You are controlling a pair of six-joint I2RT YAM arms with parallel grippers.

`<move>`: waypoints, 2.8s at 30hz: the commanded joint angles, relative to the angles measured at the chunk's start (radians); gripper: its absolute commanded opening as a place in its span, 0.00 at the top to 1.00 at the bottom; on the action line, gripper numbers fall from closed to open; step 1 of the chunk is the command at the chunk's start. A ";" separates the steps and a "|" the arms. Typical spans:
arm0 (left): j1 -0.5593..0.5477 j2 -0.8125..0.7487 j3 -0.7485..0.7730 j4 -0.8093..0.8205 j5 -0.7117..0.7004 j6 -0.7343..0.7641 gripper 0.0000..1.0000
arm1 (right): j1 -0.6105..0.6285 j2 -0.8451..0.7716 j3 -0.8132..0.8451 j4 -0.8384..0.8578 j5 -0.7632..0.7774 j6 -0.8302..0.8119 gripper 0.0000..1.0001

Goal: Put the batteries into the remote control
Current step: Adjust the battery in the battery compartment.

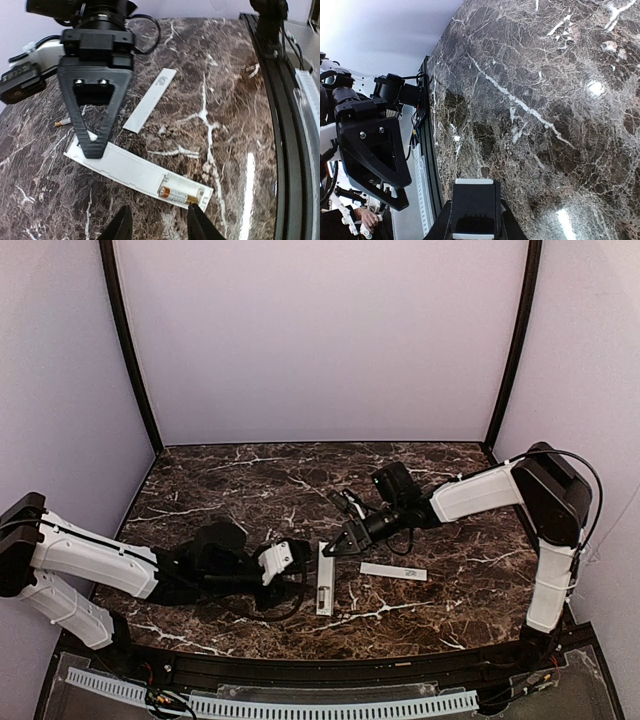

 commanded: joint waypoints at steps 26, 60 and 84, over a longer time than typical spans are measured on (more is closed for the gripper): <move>-0.034 0.173 0.189 -0.244 -0.015 0.366 0.83 | 0.025 0.010 0.006 0.014 -0.031 0.009 1.00; -0.036 0.274 0.265 -0.375 -0.007 0.374 0.94 | 0.025 0.020 0.010 0.011 -0.028 0.006 1.00; -0.047 0.364 0.202 -0.434 -0.039 0.400 0.97 | 0.025 0.003 0.006 0.002 -0.032 -0.006 1.00</move>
